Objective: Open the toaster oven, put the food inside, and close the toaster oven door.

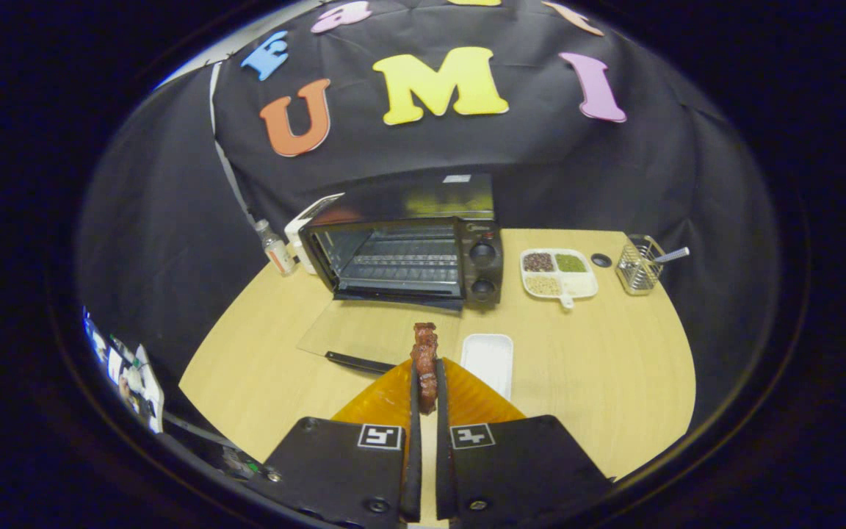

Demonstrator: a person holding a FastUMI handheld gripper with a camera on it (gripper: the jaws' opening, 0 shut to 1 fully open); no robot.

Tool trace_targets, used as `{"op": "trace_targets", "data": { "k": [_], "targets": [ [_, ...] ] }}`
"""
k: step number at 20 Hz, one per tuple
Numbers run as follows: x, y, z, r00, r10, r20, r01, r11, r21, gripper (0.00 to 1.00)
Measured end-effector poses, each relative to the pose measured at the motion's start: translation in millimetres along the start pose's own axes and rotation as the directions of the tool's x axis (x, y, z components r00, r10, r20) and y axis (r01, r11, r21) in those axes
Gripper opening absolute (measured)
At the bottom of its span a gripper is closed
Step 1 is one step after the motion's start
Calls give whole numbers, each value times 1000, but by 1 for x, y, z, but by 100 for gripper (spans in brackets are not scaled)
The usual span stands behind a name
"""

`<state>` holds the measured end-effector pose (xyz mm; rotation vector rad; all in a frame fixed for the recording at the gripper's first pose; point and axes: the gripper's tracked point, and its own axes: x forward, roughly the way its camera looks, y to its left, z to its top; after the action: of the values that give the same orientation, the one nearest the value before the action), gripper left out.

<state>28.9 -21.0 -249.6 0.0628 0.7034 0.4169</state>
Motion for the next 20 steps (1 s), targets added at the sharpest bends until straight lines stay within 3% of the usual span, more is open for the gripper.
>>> {"op": "trace_targets", "data": {
  "k": [6, 11, 13, 16, 18, 20],
  "targets": [
    [56, 60, -6, 1000, 16, -17, -17, 998, -58, 11],
    [114, 85, 13, 996, 86, 37, -90, 986, 137, 11],
    [134, 87, 29, 991, 109, 81, -127, 956, 264, 11],
    [166, 86, 60, 970, 149, 191, -219, 876, 430, 11],
    [184, 87, 83, 945, 168, 280, -294, 812, 504, 11],
    [205, 80, 99, 920, 153, 360, -338, 774, 535, 11]
  ]
}}
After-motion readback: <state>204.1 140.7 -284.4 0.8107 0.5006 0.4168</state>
